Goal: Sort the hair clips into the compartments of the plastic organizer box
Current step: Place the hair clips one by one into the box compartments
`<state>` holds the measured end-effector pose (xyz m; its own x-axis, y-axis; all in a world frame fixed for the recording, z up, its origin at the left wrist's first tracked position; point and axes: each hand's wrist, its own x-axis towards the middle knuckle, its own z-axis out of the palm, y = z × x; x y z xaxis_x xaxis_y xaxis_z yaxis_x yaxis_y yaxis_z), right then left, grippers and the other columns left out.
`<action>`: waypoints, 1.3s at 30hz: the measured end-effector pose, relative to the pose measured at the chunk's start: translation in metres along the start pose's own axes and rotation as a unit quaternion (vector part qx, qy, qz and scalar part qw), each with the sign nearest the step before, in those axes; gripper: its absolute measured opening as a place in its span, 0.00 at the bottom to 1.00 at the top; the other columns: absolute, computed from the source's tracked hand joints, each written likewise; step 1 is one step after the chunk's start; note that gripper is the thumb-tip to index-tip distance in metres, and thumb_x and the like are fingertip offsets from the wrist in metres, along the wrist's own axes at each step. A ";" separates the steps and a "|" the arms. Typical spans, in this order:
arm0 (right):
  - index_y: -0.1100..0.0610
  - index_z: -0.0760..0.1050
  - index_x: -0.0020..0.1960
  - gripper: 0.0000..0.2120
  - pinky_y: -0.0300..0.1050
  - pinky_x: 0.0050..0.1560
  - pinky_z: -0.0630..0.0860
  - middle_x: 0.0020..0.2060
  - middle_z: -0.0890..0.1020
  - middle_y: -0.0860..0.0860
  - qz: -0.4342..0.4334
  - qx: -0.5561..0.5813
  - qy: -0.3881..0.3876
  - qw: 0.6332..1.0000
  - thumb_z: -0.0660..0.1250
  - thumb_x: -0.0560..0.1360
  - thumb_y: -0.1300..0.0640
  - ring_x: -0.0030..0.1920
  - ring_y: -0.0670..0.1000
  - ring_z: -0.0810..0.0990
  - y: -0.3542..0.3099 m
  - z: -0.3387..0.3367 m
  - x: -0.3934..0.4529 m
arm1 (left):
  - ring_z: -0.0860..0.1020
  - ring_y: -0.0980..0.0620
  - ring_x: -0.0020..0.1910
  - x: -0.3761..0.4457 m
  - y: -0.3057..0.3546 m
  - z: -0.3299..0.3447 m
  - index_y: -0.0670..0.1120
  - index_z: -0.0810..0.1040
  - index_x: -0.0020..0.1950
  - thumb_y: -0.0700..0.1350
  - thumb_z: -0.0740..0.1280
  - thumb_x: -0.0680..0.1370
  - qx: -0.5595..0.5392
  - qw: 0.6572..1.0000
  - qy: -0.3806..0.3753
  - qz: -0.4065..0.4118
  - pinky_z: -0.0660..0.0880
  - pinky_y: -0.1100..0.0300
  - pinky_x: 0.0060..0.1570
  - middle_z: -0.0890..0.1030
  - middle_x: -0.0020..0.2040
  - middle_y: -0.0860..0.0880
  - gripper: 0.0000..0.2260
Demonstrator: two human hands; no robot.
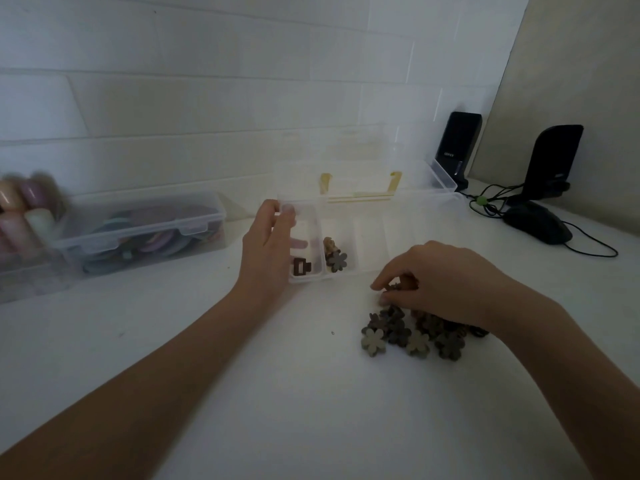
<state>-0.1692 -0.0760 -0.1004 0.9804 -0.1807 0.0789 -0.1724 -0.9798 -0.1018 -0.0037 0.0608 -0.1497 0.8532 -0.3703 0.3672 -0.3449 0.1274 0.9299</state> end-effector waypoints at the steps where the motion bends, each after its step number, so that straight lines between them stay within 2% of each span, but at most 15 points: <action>1: 0.40 0.78 0.52 0.09 0.32 0.33 0.64 0.34 0.73 0.38 0.002 -0.007 0.003 1.000 0.65 0.74 0.43 0.36 0.39 0.71 0.000 0.001 0.000 | 0.81 0.47 0.39 0.000 0.000 0.000 0.56 0.70 0.41 0.50 0.56 0.81 -0.003 1.000 -0.002 0.002 0.73 0.56 0.36 0.76 0.46 0.51 0.10; 5: 0.41 0.79 0.47 0.06 0.35 0.32 0.64 0.31 0.74 0.41 -0.006 0.023 0.025 0.999 0.67 0.72 0.42 0.33 0.40 0.72 0.000 0.002 0.001 | 0.81 0.47 0.39 0.000 0.000 0.001 0.57 0.70 0.39 0.55 0.57 0.76 -0.007 1.000 -0.010 0.007 0.72 0.56 0.35 0.76 0.45 0.52 0.08; 9: 0.46 0.80 0.41 0.06 0.36 0.33 0.72 0.31 0.79 0.44 -0.051 0.214 0.100 0.970 0.72 0.67 0.45 0.30 0.42 0.74 -0.005 0.005 0.005 | 0.81 0.46 0.39 0.000 0.001 0.002 0.61 0.70 0.35 0.56 0.58 0.74 -0.016 1.000 -0.006 0.002 0.72 0.54 0.36 0.76 0.44 0.53 0.09; 13: 0.54 0.77 0.39 0.08 0.29 0.34 0.70 0.39 0.81 0.44 -0.056 0.291 0.162 0.941 0.76 0.66 0.54 0.39 0.42 0.79 -0.013 0.010 0.008 | 0.81 0.47 0.38 -0.002 0.003 0.003 0.62 0.71 0.34 0.55 0.57 0.74 -0.019 1.000 -0.008 0.016 0.73 0.54 0.36 0.76 0.44 0.53 0.09; 17: 0.57 0.74 0.40 0.09 0.29 0.34 0.72 0.39 0.83 0.46 -0.046 0.317 0.226 0.920 0.75 0.68 0.60 0.39 0.41 0.81 -0.011 0.012 0.008 | 0.81 0.48 0.39 -0.002 0.003 0.002 0.62 0.70 0.34 0.55 0.57 0.75 -0.015 1.000 -0.016 0.022 0.74 0.52 0.37 0.76 0.45 0.52 0.09; 21: 0.56 0.69 0.44 0.15 0.38 0.35 0.78 0.39 0.80 0.47 -0.029 0.306 0.266 0.914 0.75 0.68 0.61 0.37 0.45 0.78 -0.007 0.013 0.009 | 0.81 0.48 0.39 -0.002 0.003 0.002 0.62 0.71 0.35 0.55 0.57 0.75 -0.014 1.000 -0.015 0.023 0.73 0.53 0.36 0.76 0.45 0.53 0.09; 24: 0.54 0.69 0.41 0.13 0.45 0.39 0.78 0.38 0.77 0.46 -0.021 0.234 0.286 0.929 0.75 0.68 0.59 0.38 0.47 0.76 -0.005 0.015 0.009 | 0.81 0.48 0.39 -0.003 0.003 0.002 0.62 0.71 0.35 0.55 0.57 0.75 -0.014 0.999 -0.013 0.032 0.74 0.52 0.37 0.76 0.45 0.53 0.10; 29: 0.50 0.71 0.40 0.09 0.34 0.39 0.69 0.37 0.74 0.38 -0.007 0.143 0.297 0.944 0.72 0.70 0.56 0.41 0.41 0.70 -0.003 0.020 0.011 | 0.81 0.50 0.39 -0.003 0.003 0.001 0.62 0.70 0.35 0.54 0.57 0.76 -0.009 0.999 -0.019 0.038 0.75 0.51 0.37 0.77 0.42 0.57 0.10; 31: 0.50 0.73 0.41 0.06 0.36 0.41 0.71 0.38 0.76 0.38 -0.010 0.125 0.294 0.947 0.70 0.72 0.57 0.43 0.41 0.69 -0.004 0.023 0.011 | 0.81 0.50 0.38 -0.004 0.004 0.002 0.62 0.71 0.35 0.54 0.57 0.75 -0.009 0.999 -0.020 0.039 0.75 0.52 0.37 0.76 0.43 0.55 0.09; 32: 0.50 0.76 0.43 0.04 0.38 0.44 0.72 0.41 0.78 0.38 -0.013 0.113 0.288 0.951 0.69 0.72 0.58 0.46 0.42 0.70 -0.004 0.025 0.012 | 0.81 0.50 0.38 -0.004 0.004 0.002 0.62 0.71 0.35 0.54 0.57 0.75 -0.012 0.999 -0.020 0.039 0.75 0.52 0.37 0.76 0.44 0.54 0.09; 35: 0.54 0.82 0.49 0.09 0.41 0.52 0.71 0.52 0.82 0.46 -0.038 0.061 0.251 0.965 0.67 0.73 0.64 0.55 0.48 0.74 -0.003 0.028 0.013 | 0.81 0.49 0.38 -0.005 0.005 0.002 0.62 0.71 0.35 0.55 0.57 0.75 -0.012 0.999 -0.019 0.036 0.75 0.52 0.36 0.76 0.45 0.53 0.09; 37: 0.54 0.82 0.49 0.11 0.39 0.53 0.72 0.52 0.82 0.48 -0.051 0.061 0.262 0.962 0.66 0.73 0.66 0.54 0.49 0.75 -0.002 0.026 0.013 | 0.81 0.48 0.39 -0.005 0.006 0.002 0.62 0.71 0.36 0.55 0.57 0.75 -0.012 0.999 -0.021 0.034 0.75 0.51 0.37 0.76 0.46 0.52 0.09; 39: 0.53 0.82 0.46 0.12 0.31 0.47 0.68 0.47 0.83 0.46 -0.034 0.102 0.298 0.948 0.64 0.72 0.67 0.48 0.44 0.75 -0.002 0.018 0.009 | 0.82 0.48 0.40 -0.004 0.005 0.001 0.62 0.71 0.36 0.55 0.57 0.75 -0.011 0.999 -0.019 0.027 0.75 0.50 0.39 0.76 0.46 0.52 0.09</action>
<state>-0.1584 -0.0742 -0.1168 0.7497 -0.1934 0.6329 -0.0287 -0.9649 -0.2609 -0.0097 0.0618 -0.1464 0.8184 -0.3972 0.4154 -0.3803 0.1677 0.9095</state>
